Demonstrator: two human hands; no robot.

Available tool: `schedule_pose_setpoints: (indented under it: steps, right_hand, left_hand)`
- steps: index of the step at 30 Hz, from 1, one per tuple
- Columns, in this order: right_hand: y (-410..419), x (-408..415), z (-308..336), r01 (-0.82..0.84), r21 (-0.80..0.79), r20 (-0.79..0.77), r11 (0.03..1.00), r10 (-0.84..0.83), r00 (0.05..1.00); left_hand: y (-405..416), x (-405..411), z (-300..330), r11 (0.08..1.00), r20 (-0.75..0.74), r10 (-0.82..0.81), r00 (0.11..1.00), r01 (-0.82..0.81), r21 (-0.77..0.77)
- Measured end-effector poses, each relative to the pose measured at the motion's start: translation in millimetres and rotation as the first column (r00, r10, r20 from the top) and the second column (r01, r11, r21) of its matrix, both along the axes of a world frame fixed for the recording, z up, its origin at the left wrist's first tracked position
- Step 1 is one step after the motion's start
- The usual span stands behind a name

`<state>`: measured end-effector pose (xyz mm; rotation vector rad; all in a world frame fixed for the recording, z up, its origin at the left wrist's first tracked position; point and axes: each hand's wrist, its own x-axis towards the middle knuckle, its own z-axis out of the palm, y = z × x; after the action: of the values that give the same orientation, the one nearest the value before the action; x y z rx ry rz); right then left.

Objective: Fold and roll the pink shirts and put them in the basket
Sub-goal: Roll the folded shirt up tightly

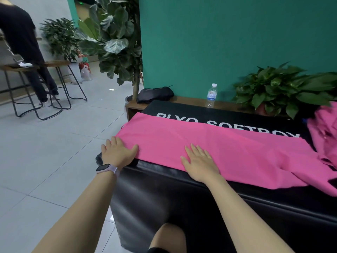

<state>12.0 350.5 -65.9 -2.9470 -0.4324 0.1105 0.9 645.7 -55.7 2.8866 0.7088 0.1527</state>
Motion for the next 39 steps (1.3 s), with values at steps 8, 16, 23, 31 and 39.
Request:
schedule_pose_setpoints:
  steps: [8,16,23,31,39]
  right_hand:
    - [-3.3,-10.1,12.8,-0.056,0.103,-0.043,0.993,0.060,0.997]
    - [-103.9,-16.0,30.0,0.151,0.134,0.132,0.979,-0.169,0.977]
    - [-188.1,-28.6,52.9,0.295,0.197,0.309,0.935,-0.345,0.886]
    - [-288.8,-43.6,51.1,0.495,0.316,-0.135,0.809,-0.479,0.868]
    - [-307.9,-60.4,58.2,0.337,0.313,-0.108,0.888,-0.319,0.942]
  left_hand:
    - [-133.5,14.9,25.3,0.866,-0.048,-0.495,0.868,0.497,0.059]
    - [-258.9,6.0,4.8,0.583,-0.015,-0.806,0.591,0.799,0.148]
    - [-333.8,19.0,5.9,0.472,0.050,-0.879,0.474,0.880,-0.048]
    - [-333.5,25.8,-15.8,0.476,-0.048,-0.879,0.474,0.879,-0.034]
    - [-343.6,58.4,27.2,0.455,-0.204,-0.885,0.420,0.872,-0.181]
